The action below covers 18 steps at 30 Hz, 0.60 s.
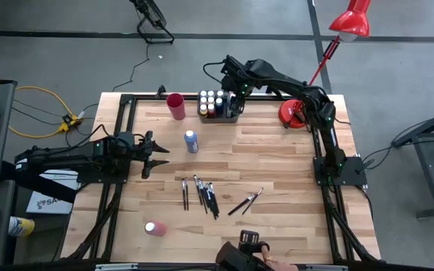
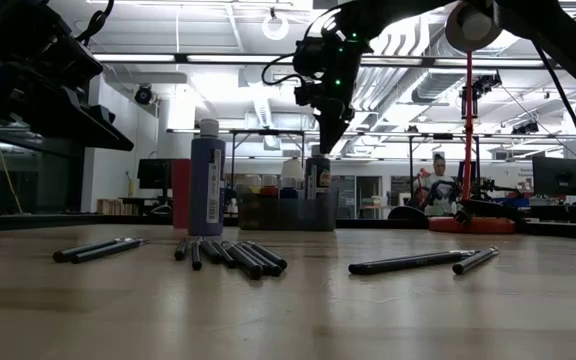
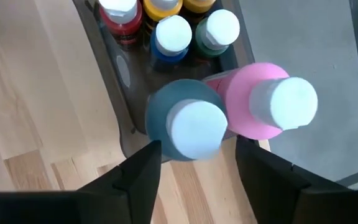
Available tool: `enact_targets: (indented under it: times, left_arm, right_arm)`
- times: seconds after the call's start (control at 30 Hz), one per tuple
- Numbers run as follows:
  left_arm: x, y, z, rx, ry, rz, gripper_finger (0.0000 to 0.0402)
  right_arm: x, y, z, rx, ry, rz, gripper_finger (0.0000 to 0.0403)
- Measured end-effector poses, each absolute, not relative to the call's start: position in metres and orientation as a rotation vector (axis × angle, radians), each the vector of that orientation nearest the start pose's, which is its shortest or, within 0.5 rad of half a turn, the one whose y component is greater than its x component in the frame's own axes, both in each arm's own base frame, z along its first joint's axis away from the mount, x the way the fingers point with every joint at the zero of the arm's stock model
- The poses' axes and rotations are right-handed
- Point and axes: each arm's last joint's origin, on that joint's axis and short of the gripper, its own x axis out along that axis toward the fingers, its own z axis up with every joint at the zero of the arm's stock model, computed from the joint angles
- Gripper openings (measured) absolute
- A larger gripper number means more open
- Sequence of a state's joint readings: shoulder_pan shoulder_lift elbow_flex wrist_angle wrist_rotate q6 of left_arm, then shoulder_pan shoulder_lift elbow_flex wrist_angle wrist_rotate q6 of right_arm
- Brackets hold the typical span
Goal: Pick & Place Paint Supplies
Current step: Put the dark blue pain bottle into the black bin, then put the blue paint bottle into the black bin
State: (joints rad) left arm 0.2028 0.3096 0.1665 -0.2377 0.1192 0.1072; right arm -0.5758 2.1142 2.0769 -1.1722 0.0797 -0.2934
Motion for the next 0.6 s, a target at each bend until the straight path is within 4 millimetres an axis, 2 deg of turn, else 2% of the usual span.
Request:
enact_targets:
  times: [0.13, 0.37, 0.6]
  left_arm:
    - [0.108, 0.019, 0.173, 0.045, 0.38, 0.062, 0.0186]
    - [0.108, 0.019, 0.172, 0.045, 0.38, 0.062, 0.0186]
    - [0.108, 0.019, 0.172, 0.045, 0.38, 0.062, 0.0186]
  right_arm:
    - [0.361, -0.237, 0.302, 0.055, 1.229, -0.407, 0.0211]
    - [0.347, -0.225, 0.337, 0.065, 1.134, -0.435, 0.0214]
    - [0.325, -0.205, 0.378, 0.174, 0.981, -0.36, 0.0208]
